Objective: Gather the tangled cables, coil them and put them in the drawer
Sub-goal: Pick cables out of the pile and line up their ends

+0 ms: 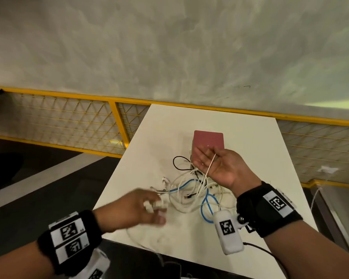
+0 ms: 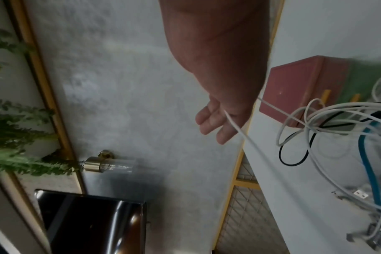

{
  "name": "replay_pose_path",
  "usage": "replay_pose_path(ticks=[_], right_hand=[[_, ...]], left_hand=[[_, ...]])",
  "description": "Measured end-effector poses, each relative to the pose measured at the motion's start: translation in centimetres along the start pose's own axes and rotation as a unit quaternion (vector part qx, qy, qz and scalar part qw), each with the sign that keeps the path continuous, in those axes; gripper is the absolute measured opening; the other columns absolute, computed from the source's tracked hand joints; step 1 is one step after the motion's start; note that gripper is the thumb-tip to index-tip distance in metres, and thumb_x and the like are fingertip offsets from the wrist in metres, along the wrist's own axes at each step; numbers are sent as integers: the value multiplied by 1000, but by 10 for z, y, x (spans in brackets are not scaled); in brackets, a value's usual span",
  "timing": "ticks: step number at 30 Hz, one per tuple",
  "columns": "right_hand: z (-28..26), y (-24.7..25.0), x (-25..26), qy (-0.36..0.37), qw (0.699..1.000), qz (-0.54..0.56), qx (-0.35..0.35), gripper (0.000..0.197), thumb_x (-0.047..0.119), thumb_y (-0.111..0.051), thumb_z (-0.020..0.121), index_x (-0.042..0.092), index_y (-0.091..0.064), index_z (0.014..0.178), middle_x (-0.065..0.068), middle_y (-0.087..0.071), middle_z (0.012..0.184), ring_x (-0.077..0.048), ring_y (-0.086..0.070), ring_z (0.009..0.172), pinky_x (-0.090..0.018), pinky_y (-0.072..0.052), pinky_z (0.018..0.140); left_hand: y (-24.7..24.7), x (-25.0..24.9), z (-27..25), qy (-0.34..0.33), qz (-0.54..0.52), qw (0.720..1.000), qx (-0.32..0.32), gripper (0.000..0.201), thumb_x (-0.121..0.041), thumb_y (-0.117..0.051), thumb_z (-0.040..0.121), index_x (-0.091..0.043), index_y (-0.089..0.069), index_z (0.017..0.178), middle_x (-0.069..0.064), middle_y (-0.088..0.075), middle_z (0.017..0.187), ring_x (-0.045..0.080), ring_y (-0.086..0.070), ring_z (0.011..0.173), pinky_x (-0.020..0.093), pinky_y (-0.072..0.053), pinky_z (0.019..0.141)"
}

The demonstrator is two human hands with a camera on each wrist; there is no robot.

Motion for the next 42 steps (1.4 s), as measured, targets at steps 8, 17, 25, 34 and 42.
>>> replay_pose_path(ticks=[8,17,25,34,42], right_hand=[[-19,-42,-20,-4,990,-70,121,12,21,-52,89,17,-62,94,-11,-67,109,-28,-63,97,-52,-47,88],[-28,-38,-1,7,991,-86,105,24,25,-47,96,13,-68,94,-10,-67,85,-29,-60,88,-53,-39,95],[-3,-14,21,-39,999,16,15,38,28,-33,104,-3,-48,120,-23,-66,112,-35,-67,106,-51,-45,96],[6,11,-1,-7,999,-41,-17,29,17,-42,102,8,-61,82,-10,-68,89,-24,-74,78,-49,-50,89],[-8,-15,-32,-33,994,-93,50,24,25,-46,100,20,-69,95,-4,-73,93,-24,-64,94,-45,-49,83]], left_hand=[[13,-103,68,-87,-199,955,-203,21,-12,-73,87,-6,-60,71,-5,-61,53,4,-54,45,17,-45,46],[-17,-112,73,-107,-233,959,-119,9,4,-52,97,2,-60,94,-14,-62,50,-5,-55,41,8,-41,40],[-16,-54,25,-80,-3,995,65,28,-18,-76,85,1,-60,72,-11,-47,58,1,-40,52,18,-33,51],[13,-20,5,0,48,999,-20,53,-43,-81,75,2,-53,73,4,-42,66,12,-40,55,28,-34,53],[-18,-74,89,-37,-143,975,-166,15,-6,-72,83,1,-62,74,9,-64,68,18,-61,63,38,-54,62]])
Point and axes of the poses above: each hand's wrist, its own z-axis towards the middle knuckle, its own y-axis out of the back of the hand, x = y × z, the point moved 5 cm from there along z, towards the middle knuckle
